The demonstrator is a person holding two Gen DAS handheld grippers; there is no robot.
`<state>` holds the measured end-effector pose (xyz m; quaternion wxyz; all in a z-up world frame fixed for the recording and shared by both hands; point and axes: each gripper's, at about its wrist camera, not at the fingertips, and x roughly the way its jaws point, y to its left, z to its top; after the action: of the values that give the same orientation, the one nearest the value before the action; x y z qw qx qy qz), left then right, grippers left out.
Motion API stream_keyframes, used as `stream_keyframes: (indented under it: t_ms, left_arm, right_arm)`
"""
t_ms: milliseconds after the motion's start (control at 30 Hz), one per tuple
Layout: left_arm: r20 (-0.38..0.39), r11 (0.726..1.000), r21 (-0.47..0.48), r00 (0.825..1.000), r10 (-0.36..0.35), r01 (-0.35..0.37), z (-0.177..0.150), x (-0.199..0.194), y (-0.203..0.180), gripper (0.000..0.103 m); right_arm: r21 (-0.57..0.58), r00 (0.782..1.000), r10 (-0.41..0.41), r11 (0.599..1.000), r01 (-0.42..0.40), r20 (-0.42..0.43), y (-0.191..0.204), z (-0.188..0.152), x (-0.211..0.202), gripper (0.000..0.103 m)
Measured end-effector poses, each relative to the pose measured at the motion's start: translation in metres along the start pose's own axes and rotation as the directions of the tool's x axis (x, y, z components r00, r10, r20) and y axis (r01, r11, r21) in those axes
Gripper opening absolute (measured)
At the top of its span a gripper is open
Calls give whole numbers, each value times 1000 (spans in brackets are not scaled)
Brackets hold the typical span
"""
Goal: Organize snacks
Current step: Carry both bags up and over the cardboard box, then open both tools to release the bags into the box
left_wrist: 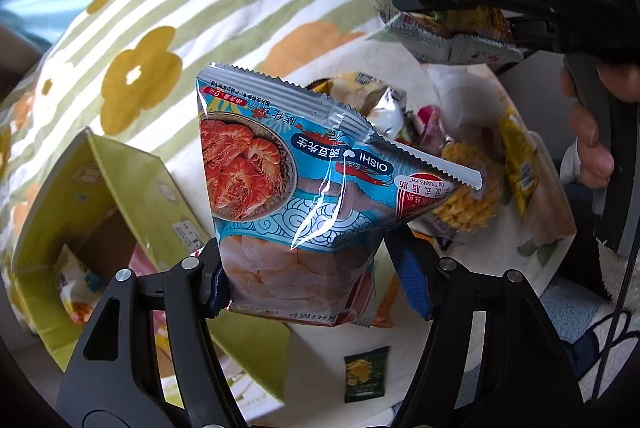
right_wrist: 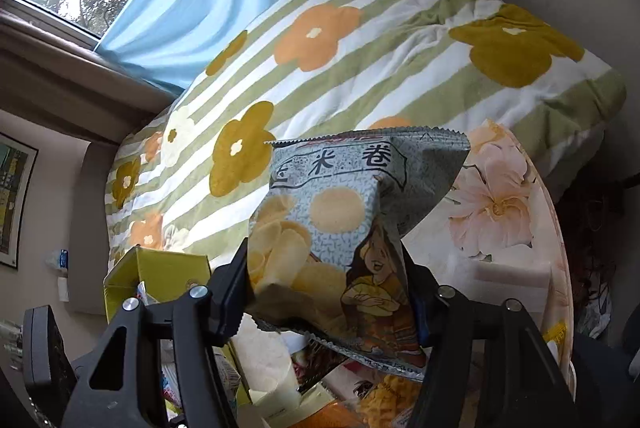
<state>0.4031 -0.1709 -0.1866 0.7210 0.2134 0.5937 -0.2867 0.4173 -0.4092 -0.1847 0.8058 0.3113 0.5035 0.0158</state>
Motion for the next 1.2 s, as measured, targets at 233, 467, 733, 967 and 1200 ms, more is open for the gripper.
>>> stream_keyframes:
  t_ms: [233, 467, 733, 967, 1200]
  left_arm:
    - [117, 989, -143, 992, 45, -28, -23, -57, 5, 64]
    - [182, 945, -320, 975, 130, -66, -69, -97, 53, 64]
    - [178, 895, -437, 966, 186, -92, -130, -119, 129, 64]
    - [125, 871, -479, 974, 188, -106, -180, -103, 202, 64]
    - [86, 880, -462, 982, 167, -109, -202, -72, 249, 64]
  right_arm:
    - [-200, 998, 57, 979, -50, 25, 50, -14, -39, 59]
    - [-360, 993, 118, 927, -106, 10, 104, -41, -45, 59]
    - [-452, 987, 157, 878, -156, -35, 166, -79, -16, 59]
    - [-503, 988, 137, 851, -151, -64, 219, -126, 24, 59]
    - [-491, 993, 100, 863, -120, -67, 243, -156, 56, 59]
